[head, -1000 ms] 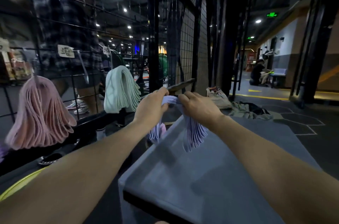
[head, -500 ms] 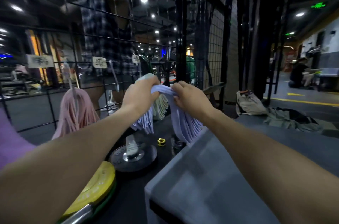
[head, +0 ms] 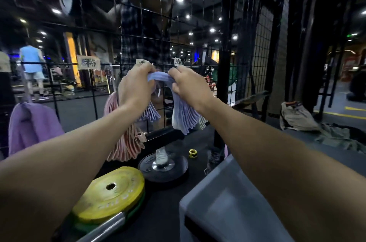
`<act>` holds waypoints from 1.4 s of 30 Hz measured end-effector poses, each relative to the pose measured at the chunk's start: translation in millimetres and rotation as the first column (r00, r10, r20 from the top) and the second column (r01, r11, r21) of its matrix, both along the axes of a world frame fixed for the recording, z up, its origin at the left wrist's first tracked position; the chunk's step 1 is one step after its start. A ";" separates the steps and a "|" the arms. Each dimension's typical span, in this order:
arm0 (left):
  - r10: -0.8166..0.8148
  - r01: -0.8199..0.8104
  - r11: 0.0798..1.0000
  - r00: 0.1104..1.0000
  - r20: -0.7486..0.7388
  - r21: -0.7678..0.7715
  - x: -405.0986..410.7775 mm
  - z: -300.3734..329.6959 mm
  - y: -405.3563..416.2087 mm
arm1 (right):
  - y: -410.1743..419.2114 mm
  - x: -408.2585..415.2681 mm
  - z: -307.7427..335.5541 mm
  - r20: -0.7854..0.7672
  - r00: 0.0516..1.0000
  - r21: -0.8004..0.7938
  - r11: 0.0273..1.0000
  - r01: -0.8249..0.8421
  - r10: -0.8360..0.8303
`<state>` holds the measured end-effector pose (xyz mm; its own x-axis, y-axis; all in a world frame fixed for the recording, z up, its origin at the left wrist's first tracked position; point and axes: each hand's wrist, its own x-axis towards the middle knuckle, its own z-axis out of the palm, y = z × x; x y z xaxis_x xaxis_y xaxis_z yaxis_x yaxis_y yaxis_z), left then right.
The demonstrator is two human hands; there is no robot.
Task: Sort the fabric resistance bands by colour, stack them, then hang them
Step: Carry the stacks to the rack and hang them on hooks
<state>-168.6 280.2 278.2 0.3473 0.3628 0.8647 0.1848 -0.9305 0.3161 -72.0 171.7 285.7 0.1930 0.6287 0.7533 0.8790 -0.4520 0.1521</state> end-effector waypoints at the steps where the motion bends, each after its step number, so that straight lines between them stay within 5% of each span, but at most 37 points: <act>1: 0.007 -0.007 1.000 1.000 0.001 0.009 -0.4 -0.2 2.5 | 3.6 0.2 0.0 0.008 1.000 0.000 1.000 0.000 0.000; 7: 0.029 -0.030 0.999 0.999 -0.030 -0.030 2.6 1.6 15.6 | 16.6 -0.7 -1.2 0.021 1.000 -0.026 1.000 -0.017 0.018; 18: 0.165 -0.148 0.968 0.984 -0.070 0.203 -5.9 15.6 16.7 | 20.0 -8.1 10.6 -0.006 0.996 0.044 0.995 -0.084 0.084; 29: 0.242 -0.202 0.954 0.954 -0.175 0.220 17.7 6.0 12.6 | 25.1 14.4 -7.5 -0.025 1.000 0.036 0.999 -0.009 0.010; 37: 0.192 -0.179 0.981 0.956 -0.221 0.078 26.5 -5.3 7.2 | 27.0 27.7 -25.5 -0.028 1.000 0.039 0.999 0.007 -0.006; 42: 0.169 -0.180 0.983 0.952 -0.255 -0.019 26.1 -3.1 8.6 | 31.7 19.5 -35.2 0.048 0.996 0.202 0.976 -0.083 0.075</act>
<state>-142.5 288.9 275.1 0.4797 0.4713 0.7401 0.4217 -0.8635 0.2765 -52.5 203.5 250.4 0.1164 0.4732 0.8732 0.9083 -0.4064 0.0992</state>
